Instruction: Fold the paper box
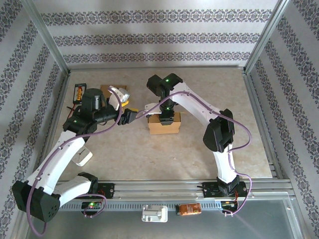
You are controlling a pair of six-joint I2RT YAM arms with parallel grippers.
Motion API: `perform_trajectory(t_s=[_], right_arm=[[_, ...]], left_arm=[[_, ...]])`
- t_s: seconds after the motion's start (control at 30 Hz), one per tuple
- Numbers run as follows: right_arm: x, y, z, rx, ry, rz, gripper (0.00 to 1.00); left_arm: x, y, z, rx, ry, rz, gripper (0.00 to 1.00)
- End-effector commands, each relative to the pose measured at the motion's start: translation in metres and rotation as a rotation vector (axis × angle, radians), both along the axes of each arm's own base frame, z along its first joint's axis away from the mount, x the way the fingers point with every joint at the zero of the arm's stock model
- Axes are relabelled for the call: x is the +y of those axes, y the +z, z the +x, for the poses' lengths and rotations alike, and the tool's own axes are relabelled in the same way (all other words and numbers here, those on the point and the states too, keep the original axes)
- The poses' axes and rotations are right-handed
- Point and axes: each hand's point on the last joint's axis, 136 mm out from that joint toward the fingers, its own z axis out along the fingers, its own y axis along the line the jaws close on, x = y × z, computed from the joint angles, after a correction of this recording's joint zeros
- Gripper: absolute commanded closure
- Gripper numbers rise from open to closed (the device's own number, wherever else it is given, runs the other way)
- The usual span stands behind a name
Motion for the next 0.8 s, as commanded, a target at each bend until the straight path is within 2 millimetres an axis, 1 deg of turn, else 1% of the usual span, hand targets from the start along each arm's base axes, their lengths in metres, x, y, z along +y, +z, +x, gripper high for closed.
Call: perform_trajectory(t_s=[0.0,0.1,0.17,0.2,0.23,0.3,0.43,0.53,0.6,0.67,0.7,0.73,0.77], right_arm=[[0.002,0.000,0.013,-0.025,-0.072,0.049,0.52],[0.004,0.000,0.017,-0.023,-0.096,0.081,0.45],[0.005,0.004,0.020,-0.037,-0.107,0.101,0.33],[0.005,0.007,0.019,-0.038,-0.108,0.112,0.30],[0.006,0.013,0.019,-0.040,-0.108,0.134,0.28],[0.008,0.025,0.021,-0.057,-0.122,0.181,0.27],[0.012,0.057,0.027,-0.117,-0.179,0.304,0.22],[0.009,0.078,0.032,-0.148,-0.267,0.394,0.18],[0.001,0.090,0.039,-0.160,-0.390,0.459,0.16],[-0.013,0.097,0.044,-0.121,-0.596,0.536,0.15],[-0.028,0.095,0.049,-0.088,-0.747,0.569,0.16],[-0.039,0.092,0.050,-0.059,-0.854,0.584,0.17],[-0.054,0.086,0.048,-0.009,-0.986,0.585,0.22]], left_arm=[[0.000,-0.011,0.005,0.025,0.035,-0.016,0.31],[0.000,-0.013,0.010,0.038,0.063,-0.043,0.31],[-0.001,-0.014,0.010,0.051,0.060,-0.049,0.31],[-0.001,-0.015,0.010,0.055,0.059,-0.051,0.31],[-0.002,-0.015,0.009,0.055,0.058,-0.052,0.31],[-0.002,-0.013,0.009,0.049,0.057,-0.052,0.31],[-0.003,-0.015,0.009,0.053,0.046,-0.044,0.31],[-0.005,-0.016,0.014,0.089,0.054,-0.052,0.32],[-0.007,-0.016,0.019,0.145,0.079,-0.085,0.36],[-0.013,-0.017,0.021,0.207,0.066,-0.105,0.37],[-0.015,-0.019,0.023,0.238,0.069,-0.107,0.39],[-0.016,-0.021,0.025,0.266,0.077,-0.108,0.40],[-0.018,-0.023,0.026,0.291,0.074,-0.107,0.42]])
